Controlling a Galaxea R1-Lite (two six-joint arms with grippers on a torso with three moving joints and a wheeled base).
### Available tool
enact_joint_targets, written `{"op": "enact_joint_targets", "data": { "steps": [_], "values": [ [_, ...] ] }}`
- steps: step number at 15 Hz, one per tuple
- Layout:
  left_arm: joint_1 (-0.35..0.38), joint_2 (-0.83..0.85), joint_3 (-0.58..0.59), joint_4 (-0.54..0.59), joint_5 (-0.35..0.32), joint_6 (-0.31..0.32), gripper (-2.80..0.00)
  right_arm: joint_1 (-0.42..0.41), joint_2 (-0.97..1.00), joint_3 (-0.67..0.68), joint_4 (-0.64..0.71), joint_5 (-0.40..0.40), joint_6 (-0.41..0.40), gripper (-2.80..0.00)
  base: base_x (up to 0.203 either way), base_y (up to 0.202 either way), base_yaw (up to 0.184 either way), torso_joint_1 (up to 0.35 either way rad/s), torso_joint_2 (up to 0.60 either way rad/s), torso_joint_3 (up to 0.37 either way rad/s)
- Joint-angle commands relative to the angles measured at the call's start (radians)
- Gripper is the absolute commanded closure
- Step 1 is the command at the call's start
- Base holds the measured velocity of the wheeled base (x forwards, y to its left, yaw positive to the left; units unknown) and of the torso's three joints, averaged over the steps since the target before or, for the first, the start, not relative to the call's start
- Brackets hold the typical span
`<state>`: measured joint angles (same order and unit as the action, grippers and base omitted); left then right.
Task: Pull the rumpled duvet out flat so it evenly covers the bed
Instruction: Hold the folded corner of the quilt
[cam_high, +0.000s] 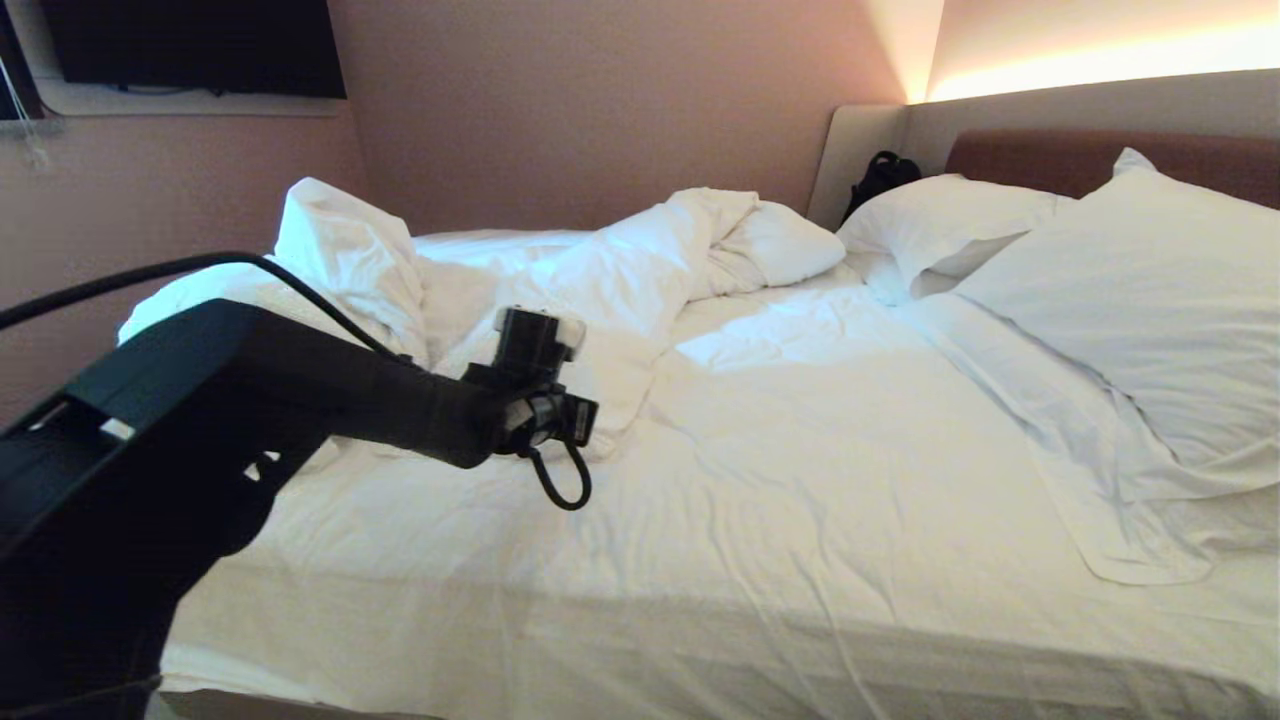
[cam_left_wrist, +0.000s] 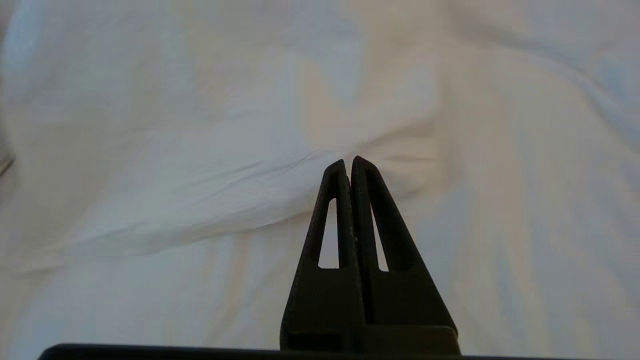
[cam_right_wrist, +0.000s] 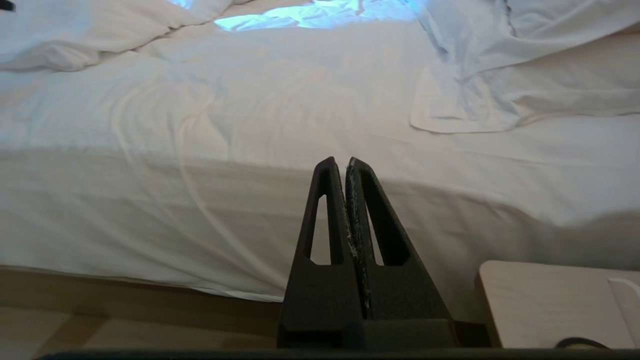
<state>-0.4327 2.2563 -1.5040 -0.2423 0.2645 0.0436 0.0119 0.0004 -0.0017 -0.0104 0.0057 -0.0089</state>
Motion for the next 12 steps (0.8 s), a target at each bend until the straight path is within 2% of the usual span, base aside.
{"op": "enact_joint_targets", "data": {
  "steps": [1,4,8,12],
  "values": [
    [-0.027,0.058,-0.048,0.014,0.010,0.005,0.00,0.000,0.000,0.000,0.000,0.000,0.000,0.00,0.000,0.000,0.000,0.000,0.00,0.000],
    [-0.052,0.138,-0.141,0.040,0.028,0.008,0.00,0.000,0.000,0.000,0.000,0.000,0.000,0.00,0.000,0.000,0.000,0.000,0.00,0.000],
    [-0.063,0.193,-0.199,0.046,0.030,0.022,0.00,0.000,0.000,0.000,0.000,0.000,0.000,0.00,0.000,0.000,0.000,0.000,0.00,0.000],
    [-0.063,0.270,-0.270,0.044,0.032,0.062,0.00,0.000,0.000,0.000,0.000,0.000,0.000,0.00,0.000,0.000,0.000,0.000,0.00,0.000]
  ]
}}
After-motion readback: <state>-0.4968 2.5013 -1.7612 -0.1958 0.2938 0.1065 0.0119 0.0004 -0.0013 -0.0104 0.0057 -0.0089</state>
